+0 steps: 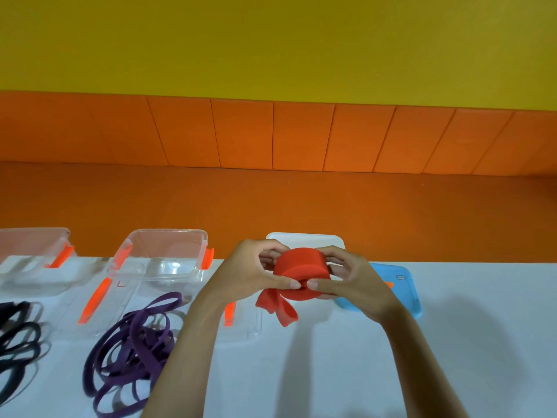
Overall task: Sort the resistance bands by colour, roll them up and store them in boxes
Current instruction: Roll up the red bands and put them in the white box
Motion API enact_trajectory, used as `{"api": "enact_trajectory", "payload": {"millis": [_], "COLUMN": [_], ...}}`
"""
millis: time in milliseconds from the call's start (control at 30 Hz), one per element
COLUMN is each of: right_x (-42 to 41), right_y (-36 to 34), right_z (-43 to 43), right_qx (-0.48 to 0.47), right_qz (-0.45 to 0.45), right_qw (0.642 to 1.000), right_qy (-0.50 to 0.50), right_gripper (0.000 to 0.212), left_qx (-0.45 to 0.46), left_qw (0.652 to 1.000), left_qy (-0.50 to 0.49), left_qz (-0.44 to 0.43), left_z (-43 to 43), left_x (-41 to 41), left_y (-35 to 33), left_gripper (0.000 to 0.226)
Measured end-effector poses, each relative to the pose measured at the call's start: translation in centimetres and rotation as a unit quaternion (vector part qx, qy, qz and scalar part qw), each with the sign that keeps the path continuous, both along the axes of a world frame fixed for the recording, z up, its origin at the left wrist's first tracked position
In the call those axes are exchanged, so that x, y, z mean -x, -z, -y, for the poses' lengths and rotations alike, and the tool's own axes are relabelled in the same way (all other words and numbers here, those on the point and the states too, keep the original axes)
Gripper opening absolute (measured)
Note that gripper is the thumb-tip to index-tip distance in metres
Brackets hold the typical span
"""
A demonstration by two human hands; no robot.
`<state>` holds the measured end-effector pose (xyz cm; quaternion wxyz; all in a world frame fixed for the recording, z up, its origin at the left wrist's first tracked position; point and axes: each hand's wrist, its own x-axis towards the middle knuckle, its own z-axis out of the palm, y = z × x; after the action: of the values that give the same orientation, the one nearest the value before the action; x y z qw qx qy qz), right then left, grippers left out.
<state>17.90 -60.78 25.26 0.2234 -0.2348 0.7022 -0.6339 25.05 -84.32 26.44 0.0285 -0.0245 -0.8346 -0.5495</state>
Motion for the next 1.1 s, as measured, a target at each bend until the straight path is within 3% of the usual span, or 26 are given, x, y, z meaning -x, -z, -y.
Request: {"api": "enact_trajectory", "payload": {"millis": [100, 267, 467, 567, 733, 1000, 1100], "right_x": [0.4, 0.6, 0.2, -0.2, -0.4, -1.3, -1.6], "right_y": [-0.4, 0.3, 1.2, 1.6, 1.7, 1.9, 2.0], "right_z": [-0.2, -1.1, -0.9, -0.7, -0.8, 0.0, 0.1], "right_qx": [0.003, 0.097, 0.118, 0.118, 0.114, 0.132, 0.129], "right_qz": [-0.020, 0.058, 0.092, 0.102, 0.118, 0.115, 0.108], "right_qw": [0.999, 0.992, 0.987, 0.987, 0.986, 0.983, 0.985], "right_qy": [0.030, 0.065, 0.052, 0.042, -0.002, 0.057, 0.035], "right_gripper": [0.044, 0.040, 0.043, 0.047, 0.067, 0.064, 0.057], "left_qx": [-0.028, -0.075, -0.146, -0.133, -0.155, -0.199, -0.152], "left_qw": [0.999, 0.997, 0.988, 0.989, 0.983, 0.976, 0.984], "left_qy": [-0.014, -0.022, -0.041, -0.068, -0.091, -0.088, -0.086], "left_qz": [-0.006, 0.023, 0.024, 0.018, 0.029, 0.012, -0.013], "left_z": [-0.4, 0.3, -0.5, -0.8, -1.0, -2.1, -1.3], "left_x": [0.0, -0.6, -1.5, -1.8, -2.0, -2.2, -2.3], "left_y": [0.3, 1.0, 1.1, 1.6, 2.4, 2.9, 2.4], "left_gripper": [0.048, 0.047, 0.048, 0.038, 0.043, 0.049, 0.049]}}
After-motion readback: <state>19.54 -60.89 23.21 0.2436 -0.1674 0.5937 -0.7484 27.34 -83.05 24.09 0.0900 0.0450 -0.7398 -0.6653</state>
